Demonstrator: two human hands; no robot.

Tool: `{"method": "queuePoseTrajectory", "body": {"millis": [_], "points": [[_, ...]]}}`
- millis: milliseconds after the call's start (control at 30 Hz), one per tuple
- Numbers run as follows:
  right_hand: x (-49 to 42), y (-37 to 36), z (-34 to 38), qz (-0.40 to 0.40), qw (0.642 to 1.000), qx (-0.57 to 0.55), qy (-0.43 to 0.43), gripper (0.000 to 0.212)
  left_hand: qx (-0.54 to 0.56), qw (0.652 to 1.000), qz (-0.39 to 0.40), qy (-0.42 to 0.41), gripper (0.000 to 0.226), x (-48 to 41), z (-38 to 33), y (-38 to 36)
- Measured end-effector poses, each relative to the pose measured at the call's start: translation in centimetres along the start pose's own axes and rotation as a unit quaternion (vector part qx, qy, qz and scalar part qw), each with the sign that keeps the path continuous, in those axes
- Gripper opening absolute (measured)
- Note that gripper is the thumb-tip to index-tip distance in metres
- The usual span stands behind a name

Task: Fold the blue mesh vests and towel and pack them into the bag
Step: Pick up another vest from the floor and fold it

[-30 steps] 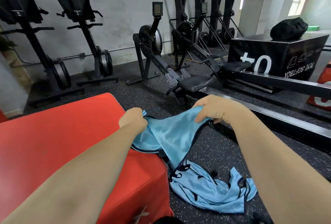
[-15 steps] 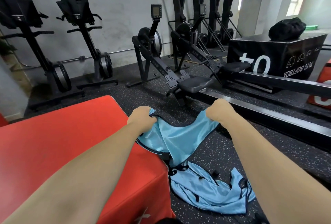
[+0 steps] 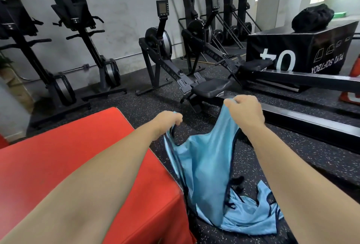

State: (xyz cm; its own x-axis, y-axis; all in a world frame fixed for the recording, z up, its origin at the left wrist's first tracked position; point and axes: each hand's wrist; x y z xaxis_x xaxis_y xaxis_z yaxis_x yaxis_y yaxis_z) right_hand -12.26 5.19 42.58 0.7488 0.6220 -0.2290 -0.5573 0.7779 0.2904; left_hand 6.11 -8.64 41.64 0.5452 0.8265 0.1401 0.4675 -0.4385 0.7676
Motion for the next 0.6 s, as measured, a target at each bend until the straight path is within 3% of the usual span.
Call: {"method": "queuePoseTrajectory", "body": {"millis": [67,200,400,467,600], "points": [[-0.6,0.0,-0.1,-0.025,1.0,0.014,0.012,0.039,-0.012,1.0,-0.014,0.0,0.015,-1.4,-0.5,0.3],[-2.0,-0.2,-1.0,-0.072,0.997,0.014,0.005,0.035,-0.072,0.993,-0.087,-0.031,0.024,-3.8,0.1,0.6],[-3.7,0.1,-1.6,-0.092,0.996,0.014,0.001,0.034,0.093,0.994,-0.037,0.034,0.024,-5.5,0.0,1.3],[-3.8,0.3,-1.6,-0.095,0.995,0.02,0.004,0.032,0.065,0.997,-0.04,0.02,0.02,-5.7,0.2,1.2],[-3.7,0.9,-1.7,-0.116,0.993,0.029,0.014,0.027,-0.027,0.995,-0.075,-0.059,0.033,-5.9,0.5,0.7]]}}
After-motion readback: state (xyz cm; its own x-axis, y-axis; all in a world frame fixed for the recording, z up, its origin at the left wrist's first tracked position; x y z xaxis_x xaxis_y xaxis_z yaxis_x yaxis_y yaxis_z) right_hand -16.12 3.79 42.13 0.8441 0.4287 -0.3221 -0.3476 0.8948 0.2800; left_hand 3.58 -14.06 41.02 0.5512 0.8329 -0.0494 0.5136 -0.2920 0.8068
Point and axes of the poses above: each hand's wrist, its own x-axis away from the middle knuckle, its own y-axis out of the back of the hand, z = x × y, and after that the axes turned 14 degrees about -x, right-handed
